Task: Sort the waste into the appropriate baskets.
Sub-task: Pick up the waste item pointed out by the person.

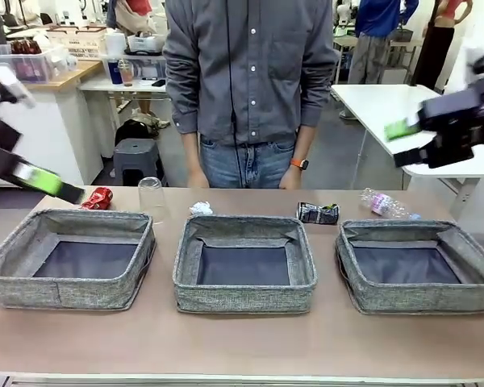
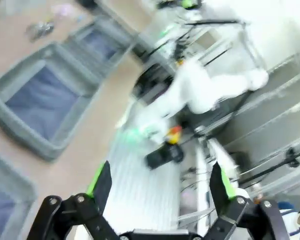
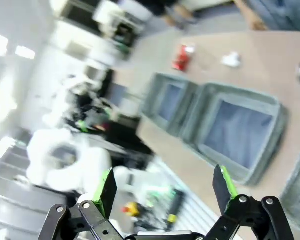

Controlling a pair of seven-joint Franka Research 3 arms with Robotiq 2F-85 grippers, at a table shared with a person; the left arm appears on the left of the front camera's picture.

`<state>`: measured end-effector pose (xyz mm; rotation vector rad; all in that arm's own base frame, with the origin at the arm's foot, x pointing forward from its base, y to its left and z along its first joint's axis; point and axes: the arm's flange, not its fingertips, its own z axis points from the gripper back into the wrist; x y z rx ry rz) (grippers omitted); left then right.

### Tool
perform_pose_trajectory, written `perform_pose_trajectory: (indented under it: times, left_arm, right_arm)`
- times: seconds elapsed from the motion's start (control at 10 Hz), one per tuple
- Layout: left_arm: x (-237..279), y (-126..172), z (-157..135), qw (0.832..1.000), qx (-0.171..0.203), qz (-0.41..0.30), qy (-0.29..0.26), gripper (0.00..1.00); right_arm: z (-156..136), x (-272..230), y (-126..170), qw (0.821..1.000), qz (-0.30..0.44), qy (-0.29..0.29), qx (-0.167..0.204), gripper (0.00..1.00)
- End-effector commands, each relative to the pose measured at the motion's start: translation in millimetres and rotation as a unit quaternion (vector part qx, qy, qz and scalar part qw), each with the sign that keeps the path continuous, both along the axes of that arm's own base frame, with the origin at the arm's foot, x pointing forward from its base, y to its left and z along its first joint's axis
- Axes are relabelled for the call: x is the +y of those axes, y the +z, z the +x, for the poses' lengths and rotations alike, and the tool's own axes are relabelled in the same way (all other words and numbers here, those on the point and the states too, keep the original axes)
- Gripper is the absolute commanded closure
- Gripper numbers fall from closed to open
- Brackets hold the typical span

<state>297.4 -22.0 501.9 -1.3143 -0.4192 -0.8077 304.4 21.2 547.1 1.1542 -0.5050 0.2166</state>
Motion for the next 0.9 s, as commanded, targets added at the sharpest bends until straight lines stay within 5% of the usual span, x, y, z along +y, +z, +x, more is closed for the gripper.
perform_pose_trajectory:
  times: [0.0,0.1,0.2,0.8]
  left_arm:
    - [-6,-19,28,0.982,0.115,-0.15,0.012,0.0]
    - [-12,-24,37,0.979,0.143,-0.141,0.031,0.0]
    - [10,-6,4,0.996,0.038,-0.083,-0.001,0.0]
    - [10,-6,4,0.996,0.038,-0.083,-0.001,0.0]
  right_arm:
    - [2,-4,-64,0.984,0.172,-0.02,0.051,0.0]
    - [19,5,-71,0.988,0.144,-0.03,0.05,0.0]
    - [8,-20,-11,0.996,0.086,-0.011,0.022,0.0]
    - [8,-20,-11,0.996,0.086,-0.011,0.022,0.0]
